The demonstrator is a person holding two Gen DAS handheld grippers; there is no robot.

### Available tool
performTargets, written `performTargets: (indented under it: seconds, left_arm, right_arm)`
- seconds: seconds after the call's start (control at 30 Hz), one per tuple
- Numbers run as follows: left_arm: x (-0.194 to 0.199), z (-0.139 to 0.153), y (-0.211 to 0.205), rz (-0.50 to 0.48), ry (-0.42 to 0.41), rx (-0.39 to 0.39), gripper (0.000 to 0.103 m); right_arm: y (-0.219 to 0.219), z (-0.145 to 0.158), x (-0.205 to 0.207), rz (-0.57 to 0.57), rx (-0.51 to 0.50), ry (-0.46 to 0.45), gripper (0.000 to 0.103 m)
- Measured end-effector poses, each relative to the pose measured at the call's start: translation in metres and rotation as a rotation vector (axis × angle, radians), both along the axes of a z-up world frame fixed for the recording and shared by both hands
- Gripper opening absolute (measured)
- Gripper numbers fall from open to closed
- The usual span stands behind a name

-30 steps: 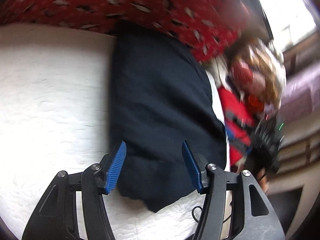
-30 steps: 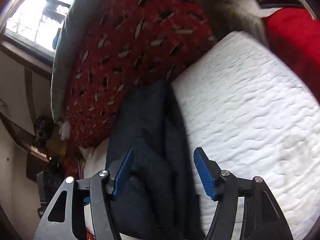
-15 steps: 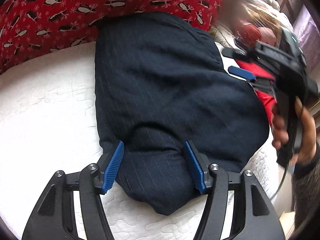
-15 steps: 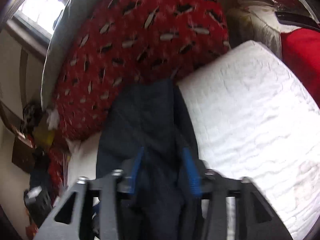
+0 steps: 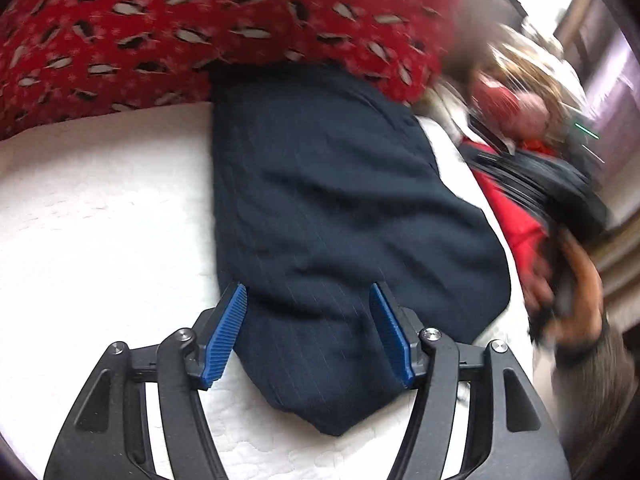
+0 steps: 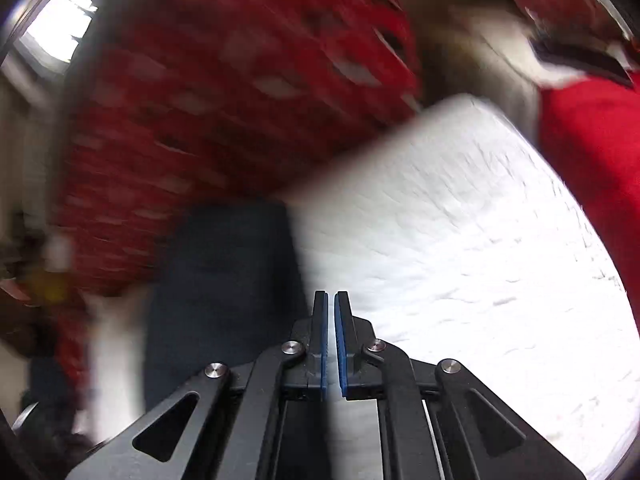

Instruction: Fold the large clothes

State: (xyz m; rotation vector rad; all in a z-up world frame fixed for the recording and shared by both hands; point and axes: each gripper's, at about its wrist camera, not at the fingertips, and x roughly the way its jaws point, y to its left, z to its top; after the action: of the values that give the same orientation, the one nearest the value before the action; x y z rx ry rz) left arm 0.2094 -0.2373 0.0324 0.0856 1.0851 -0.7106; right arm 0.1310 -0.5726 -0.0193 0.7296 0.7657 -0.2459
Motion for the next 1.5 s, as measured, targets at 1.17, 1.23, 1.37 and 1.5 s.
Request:
performTargets:
  seconds: [1.17, 1.23, 1.37, 1.5]
  left_arm:
    - [0.03, -0.013, 0.002, 0.101, 0.101, 0.005, 0.063]
    - [0.049, -0.009, 0.005, 0.135, 0.123, -0.031, 0.063]
    - [0.089, -0.011, -0.002, 0.191, 0.21, -0.08, 0.063]
    - [0.111, -0.011, -0.019, 0.203, 0.243, -0.122, 0.063]
  right_arm:
    - [0.065, -0.009, -0.028, 0.13, -0.156, 0.12, 0.044]
    - [0.051, -0.001, -0.022, 0.09, -0.114, 0.087, 0.045]
    - [0.022, -0.002, 0.009, 0.003, -0.004, 0.08, 0.054]
    - [0.013, -0.012, 0.047, 0.022, 0.074, 0.119, 0.046]
